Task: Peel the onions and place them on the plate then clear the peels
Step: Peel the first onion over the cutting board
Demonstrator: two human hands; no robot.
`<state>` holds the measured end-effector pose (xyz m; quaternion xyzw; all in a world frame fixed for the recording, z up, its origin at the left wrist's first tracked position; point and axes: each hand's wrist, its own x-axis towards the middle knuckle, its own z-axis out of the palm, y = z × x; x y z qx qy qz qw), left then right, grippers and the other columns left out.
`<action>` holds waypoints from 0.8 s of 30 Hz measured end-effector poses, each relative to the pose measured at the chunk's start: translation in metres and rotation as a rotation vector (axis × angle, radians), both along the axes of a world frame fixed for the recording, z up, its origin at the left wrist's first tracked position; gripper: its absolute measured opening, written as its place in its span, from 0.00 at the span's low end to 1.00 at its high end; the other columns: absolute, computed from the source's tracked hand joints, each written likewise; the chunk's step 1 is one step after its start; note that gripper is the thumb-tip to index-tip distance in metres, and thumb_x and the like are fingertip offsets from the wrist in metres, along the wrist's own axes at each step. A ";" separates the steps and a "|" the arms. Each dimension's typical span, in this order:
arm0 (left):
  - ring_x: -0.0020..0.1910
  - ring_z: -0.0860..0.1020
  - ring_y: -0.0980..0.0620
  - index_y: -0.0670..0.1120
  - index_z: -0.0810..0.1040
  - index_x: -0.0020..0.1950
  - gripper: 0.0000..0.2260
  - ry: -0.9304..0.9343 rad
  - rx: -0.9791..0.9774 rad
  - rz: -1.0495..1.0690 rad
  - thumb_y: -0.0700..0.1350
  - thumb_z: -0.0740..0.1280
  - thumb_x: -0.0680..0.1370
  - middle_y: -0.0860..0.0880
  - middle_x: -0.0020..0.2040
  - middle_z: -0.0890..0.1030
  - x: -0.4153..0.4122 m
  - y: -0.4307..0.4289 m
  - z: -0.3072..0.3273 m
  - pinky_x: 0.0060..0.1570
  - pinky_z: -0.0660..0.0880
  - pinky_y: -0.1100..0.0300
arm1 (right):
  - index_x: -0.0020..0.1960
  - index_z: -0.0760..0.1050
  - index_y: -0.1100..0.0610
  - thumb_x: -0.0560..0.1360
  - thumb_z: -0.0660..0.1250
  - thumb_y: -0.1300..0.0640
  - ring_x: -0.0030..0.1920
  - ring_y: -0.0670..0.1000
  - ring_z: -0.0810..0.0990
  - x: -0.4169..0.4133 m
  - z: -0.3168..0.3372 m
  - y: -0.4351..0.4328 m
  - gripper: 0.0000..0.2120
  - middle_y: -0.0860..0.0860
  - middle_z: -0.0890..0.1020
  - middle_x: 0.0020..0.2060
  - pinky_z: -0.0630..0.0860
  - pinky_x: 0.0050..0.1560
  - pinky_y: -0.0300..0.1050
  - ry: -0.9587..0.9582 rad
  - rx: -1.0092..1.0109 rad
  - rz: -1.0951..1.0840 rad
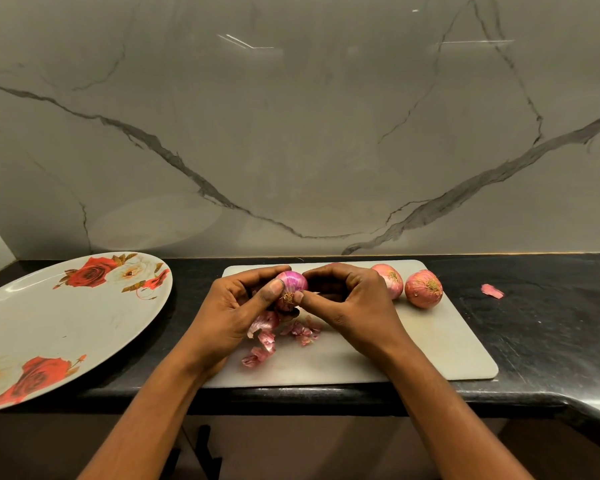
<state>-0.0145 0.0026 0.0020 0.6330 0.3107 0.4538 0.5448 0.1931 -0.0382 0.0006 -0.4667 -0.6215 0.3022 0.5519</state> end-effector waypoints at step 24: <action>0.67 0.80 0.49 0.53 0.83 0.65 0.16 0.074 0.073 0.073 0.49 0.74 0.77 0.49 0.63 0.83 -0.002 0.007 -0.004 0.66 0.79 0.42 | 0.52 0.88 0.57 0.76 0.78 0.60 0.43 0.50 0.89 0.003 -0.007 0.008 0.05 0.49 0.89 0.42 0.87 0.49 0.56 -0.045 0.024 -0.079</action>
